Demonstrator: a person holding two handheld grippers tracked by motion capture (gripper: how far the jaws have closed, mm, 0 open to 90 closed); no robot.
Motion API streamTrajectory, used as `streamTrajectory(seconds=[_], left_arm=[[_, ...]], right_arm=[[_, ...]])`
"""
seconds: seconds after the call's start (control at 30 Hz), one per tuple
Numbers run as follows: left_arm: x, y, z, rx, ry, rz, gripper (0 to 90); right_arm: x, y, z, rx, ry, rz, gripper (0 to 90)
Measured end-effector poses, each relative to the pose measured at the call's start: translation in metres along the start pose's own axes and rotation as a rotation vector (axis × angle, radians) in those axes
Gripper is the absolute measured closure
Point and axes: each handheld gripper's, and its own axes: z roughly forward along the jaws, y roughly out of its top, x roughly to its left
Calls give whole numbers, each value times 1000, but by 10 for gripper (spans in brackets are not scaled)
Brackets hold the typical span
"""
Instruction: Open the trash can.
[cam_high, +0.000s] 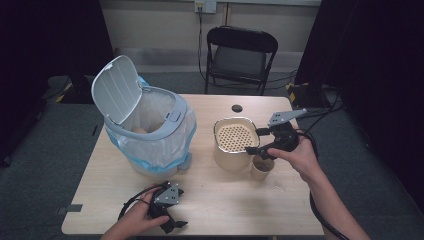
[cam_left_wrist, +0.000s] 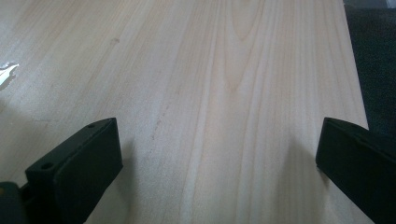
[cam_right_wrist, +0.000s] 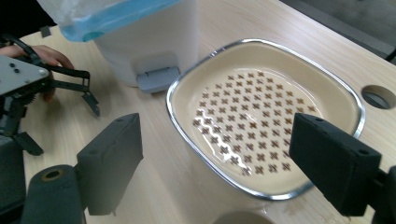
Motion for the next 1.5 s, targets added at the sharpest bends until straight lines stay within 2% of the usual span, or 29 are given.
streamTrajectory(seconds=[0.4,1.0,1.33,1.5], left_arm=[[0,0,0,-1,1,-1,0],[0,0,0,1,0,-2,0],[0,0,0,-1,1,-1,0],[0,0,0,0,1,-1,0]], right_arm=[[-6,-15,-2,17,-16,1,158],[-13,-57,-9,25,-20,45,153],[-11,-63,-13,16,-29,63,151],[-10,-71,-14,29,-42,62,147]])
